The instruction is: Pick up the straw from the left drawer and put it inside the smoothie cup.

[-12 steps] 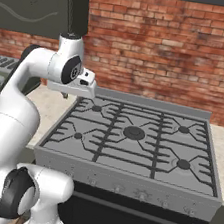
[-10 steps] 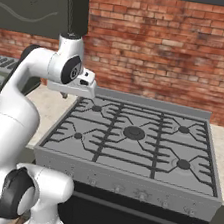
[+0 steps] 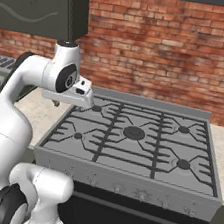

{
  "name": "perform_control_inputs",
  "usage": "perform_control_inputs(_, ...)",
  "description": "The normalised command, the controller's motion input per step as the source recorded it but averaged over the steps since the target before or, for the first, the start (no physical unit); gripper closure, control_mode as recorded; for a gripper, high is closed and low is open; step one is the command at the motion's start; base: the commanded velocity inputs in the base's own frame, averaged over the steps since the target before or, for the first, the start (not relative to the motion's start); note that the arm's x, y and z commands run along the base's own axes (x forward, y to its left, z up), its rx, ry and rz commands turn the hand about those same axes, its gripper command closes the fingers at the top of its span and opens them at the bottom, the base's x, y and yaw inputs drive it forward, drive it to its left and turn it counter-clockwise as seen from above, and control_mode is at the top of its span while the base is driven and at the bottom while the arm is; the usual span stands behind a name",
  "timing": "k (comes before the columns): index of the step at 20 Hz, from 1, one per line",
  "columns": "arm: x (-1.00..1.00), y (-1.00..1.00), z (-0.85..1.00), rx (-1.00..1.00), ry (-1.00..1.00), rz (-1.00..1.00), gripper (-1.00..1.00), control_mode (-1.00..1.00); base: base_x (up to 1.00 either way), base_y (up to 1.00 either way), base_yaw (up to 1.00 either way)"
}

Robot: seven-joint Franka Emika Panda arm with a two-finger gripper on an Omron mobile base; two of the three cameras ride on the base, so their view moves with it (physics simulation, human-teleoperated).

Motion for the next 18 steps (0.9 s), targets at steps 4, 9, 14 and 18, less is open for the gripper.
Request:
perform_control_inputs(4, -0.29, 0.0, -0.26, 0.0, 0.0, 0.0, -1.0, -1.0, 0.0, 0.0, 0.0)
perform_control_inputs(9, -0.17, 0.0, -0.05, 0.0, 0.01, 0.0, -1.0, -1.0, 0.0, 0.0, 0.0)
perform_control_inputs(14, -0.17, 0.0, -0.01, 0.0, 0.0, 0.0, -1.0, -1.0, 0.0, 0.0, 0.0)
perform_control_inputs(18, -0.01, 0.0, -0.03, 0.0, 0.0, 0.0, -1.0, -1.0, 0.0, 0.0, 0.0)
